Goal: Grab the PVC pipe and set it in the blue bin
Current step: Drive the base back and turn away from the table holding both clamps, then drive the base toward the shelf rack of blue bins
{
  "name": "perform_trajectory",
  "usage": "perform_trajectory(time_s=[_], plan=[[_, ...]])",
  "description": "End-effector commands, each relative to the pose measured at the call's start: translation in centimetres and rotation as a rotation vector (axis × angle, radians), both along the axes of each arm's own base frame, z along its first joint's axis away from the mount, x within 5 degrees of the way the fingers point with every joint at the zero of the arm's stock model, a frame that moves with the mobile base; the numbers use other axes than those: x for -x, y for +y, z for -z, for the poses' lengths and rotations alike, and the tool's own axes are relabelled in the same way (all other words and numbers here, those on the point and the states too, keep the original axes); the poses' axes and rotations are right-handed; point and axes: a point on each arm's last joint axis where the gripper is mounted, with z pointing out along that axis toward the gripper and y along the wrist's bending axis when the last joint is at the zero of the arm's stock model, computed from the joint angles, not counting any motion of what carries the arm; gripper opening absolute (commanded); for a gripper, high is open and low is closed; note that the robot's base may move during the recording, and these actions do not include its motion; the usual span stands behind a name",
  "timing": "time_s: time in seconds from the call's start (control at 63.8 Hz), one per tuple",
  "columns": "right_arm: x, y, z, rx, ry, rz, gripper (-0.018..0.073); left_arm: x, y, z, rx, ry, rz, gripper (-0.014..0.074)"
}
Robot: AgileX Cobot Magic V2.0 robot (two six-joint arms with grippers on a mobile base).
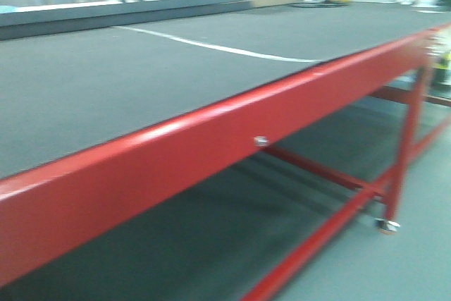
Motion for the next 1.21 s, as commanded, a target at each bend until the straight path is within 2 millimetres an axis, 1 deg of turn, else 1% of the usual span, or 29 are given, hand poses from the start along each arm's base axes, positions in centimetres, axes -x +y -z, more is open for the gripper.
perform_trajectory(time_s=[0.0, 1.19], plan=[[0.19, -0.05, -0.27, 0.009, -0.031, 0.003, -0.0162, 0.21, -0.04, -0.28, 0.009, -0.03, 0.008, -0.0111], [0.19, -0.05, -0.27, 0.009, -0.031, 0.003, -0.0162, 0.21, -0.04, -0.28, 0.009, -0.03, 0.008, -0.0111]])
